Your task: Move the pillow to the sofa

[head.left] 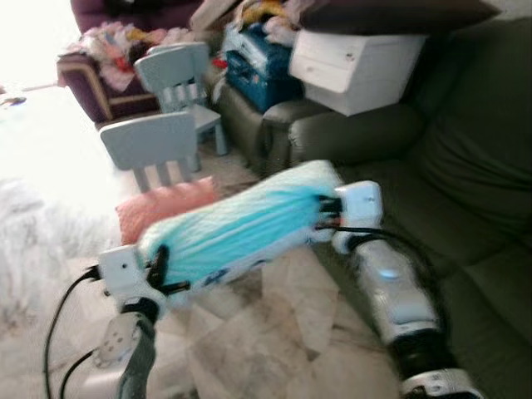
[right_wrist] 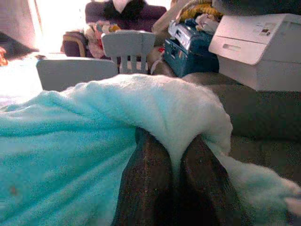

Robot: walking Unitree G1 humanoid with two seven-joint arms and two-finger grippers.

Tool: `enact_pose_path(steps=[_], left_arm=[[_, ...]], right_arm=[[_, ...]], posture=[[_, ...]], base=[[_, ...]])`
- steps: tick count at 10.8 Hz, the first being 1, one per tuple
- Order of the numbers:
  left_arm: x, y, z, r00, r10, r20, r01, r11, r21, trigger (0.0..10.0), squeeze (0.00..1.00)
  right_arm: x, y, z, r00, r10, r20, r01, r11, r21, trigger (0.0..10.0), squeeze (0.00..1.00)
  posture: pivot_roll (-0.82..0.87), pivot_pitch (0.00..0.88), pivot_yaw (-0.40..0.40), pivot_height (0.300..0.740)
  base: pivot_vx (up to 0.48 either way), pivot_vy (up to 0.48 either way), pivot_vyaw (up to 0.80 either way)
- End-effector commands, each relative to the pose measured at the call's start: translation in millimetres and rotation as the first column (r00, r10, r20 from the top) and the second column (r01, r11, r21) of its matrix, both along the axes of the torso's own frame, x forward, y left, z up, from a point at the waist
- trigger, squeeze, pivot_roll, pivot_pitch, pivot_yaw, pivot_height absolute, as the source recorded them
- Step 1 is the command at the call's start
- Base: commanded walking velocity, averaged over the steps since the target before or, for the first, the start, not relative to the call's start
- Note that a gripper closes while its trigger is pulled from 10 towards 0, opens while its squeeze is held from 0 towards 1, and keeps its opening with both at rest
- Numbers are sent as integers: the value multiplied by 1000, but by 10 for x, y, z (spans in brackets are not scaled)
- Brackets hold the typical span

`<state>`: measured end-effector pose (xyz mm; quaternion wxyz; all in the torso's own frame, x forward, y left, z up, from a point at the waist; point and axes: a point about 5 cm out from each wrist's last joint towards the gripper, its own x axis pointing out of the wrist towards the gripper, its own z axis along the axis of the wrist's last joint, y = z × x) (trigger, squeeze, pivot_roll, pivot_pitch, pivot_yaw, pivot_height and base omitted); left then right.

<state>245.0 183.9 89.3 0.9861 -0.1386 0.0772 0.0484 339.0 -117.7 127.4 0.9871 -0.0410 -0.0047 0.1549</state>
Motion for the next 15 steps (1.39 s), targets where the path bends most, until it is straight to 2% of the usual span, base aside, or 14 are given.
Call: enact_pose_path(steps=[1, 5, 6, 7, 8, 11, 15], left_arm=[[12, 22, 24, 1000, 7, 10, -7, 1000, 20, 10000, 0], [46, 53, 68, 999, -9, 36, 6, 998, 61, 10000, 0], [55, 64, 75, 999, -30, 37, 27, 996, 81, 10000, 0], [81, 82, 105, 995, -46, 84, 38, 995, 90, 10000, 0], [97, 93, 91, 995, -63, 74, 55, 993, 106, 10000, 0], [112, 89, 72, 995, -78, 64, 74, 995, 68, 10000, 0], [90, 77, 44, 994, -93, 61, 88, 993, 75, 10000, 0]], right_arm=[[42, -91, 113, 999, -34, 38, 34, 999, 2, 10000, 0], [46, -102, 113, 999, -35, 35, 35, 999, -2, 10000, 0], [46, -104, 113, 999, -35, 36, 35, 999, -5, 10000, 0], [47, -105, 117, 999, -34, 37, 34, 999, -6, 10000, 0], [44, -107, 116, 999, -35, 37, 35, 999, -7, 10000, 0], [43, -121, 119, 998, -41, 37, 42, 999, -11, 10000, 0], [45, -119, 119, 999, -40, 37, 40, 999, -13, 10000, 0]], posture=[[-198, 0, 50, 740], [-203, 0, 48, 740], [-203, 0, 48, 740], [-203, 0, 49, 740], [-206, 0, 49, 740], [-213, 0, 49, 740], [-210, 0, 47, 740]], base=[[0, 0, -788], [0, 0, -788], [0, 0, -788], [0, 0, -788], [0, 0, -788], [0, 0, -788], [127, 0, -788]])
